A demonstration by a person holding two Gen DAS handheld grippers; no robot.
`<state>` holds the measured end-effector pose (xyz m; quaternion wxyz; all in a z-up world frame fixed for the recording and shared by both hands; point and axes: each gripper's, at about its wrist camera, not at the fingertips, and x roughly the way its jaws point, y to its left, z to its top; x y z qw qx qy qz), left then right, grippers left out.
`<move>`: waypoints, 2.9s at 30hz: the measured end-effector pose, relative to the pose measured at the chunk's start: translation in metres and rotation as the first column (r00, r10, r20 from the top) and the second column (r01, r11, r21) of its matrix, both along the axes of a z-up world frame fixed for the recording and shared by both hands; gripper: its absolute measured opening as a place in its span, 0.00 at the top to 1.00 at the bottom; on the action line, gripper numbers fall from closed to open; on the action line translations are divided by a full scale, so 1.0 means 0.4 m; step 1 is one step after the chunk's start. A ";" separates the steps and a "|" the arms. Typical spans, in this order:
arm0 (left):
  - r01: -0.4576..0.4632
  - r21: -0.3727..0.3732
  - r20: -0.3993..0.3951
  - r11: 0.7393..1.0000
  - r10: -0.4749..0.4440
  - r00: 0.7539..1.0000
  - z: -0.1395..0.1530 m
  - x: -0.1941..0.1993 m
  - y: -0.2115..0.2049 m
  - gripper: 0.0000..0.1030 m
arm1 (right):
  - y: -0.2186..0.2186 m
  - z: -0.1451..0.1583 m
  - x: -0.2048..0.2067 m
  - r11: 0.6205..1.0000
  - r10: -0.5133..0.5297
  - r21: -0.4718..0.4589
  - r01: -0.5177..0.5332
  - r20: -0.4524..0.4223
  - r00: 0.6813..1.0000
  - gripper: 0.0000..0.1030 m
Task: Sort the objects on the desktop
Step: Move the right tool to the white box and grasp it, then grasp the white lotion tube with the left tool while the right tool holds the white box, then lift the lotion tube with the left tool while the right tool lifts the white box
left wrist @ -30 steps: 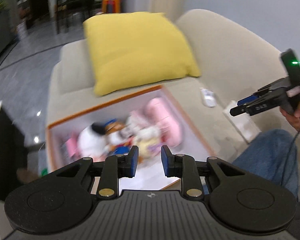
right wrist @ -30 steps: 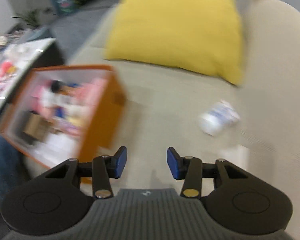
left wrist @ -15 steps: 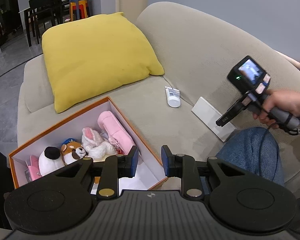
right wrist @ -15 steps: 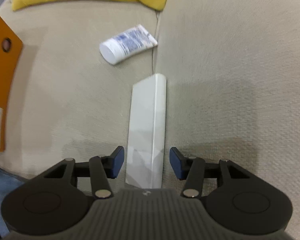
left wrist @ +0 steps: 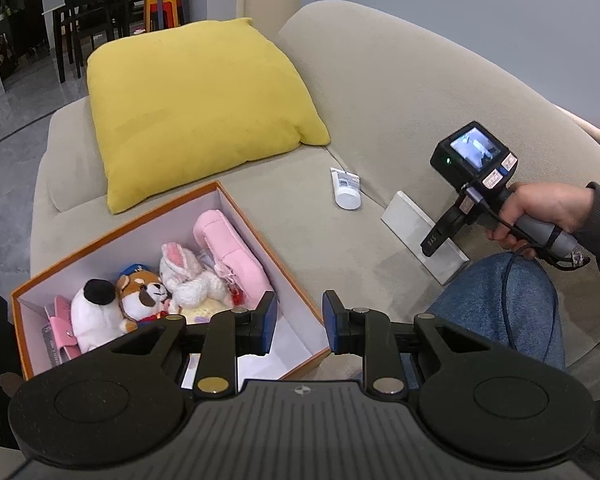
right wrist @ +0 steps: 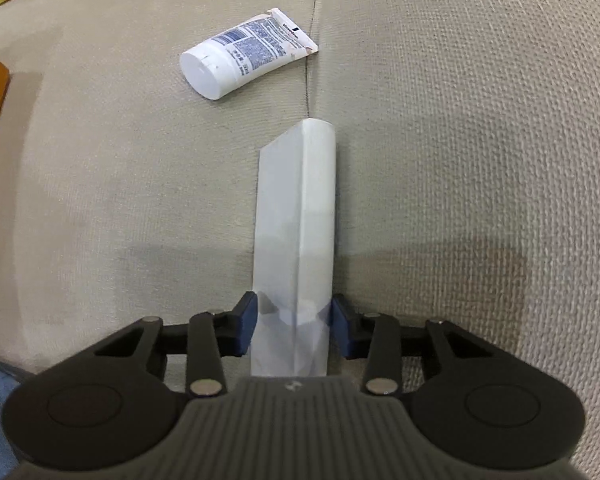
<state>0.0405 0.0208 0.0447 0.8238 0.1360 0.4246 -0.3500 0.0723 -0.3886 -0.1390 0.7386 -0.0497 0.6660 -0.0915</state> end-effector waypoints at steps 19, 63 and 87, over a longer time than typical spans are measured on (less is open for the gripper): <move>0.029 0.109 -0.086 0.994 -0.019 0.996 -0.092 0.081 -0.138 0.72 | 0.012 -0.002 0.029 0.988 0.079 0.128 -0.086 0.064 0.995 0.67; 0.311 0.178 -0.261 0.934 -0.260 0.930 -0.489 0.577 -0.783 0.43 | -0.101 -0.033 0.199 0.898 0.032 0.440 -0.016 -0.030 0.999 0.70; 0.198 0.296 -0.290 0.934 -0.110 0.951 -0.411 0.504 -0.567 1.00 | -0.039 -0.018 0.159 0.887 0.037 0.462 -0.023 -0.020 0.999 0.70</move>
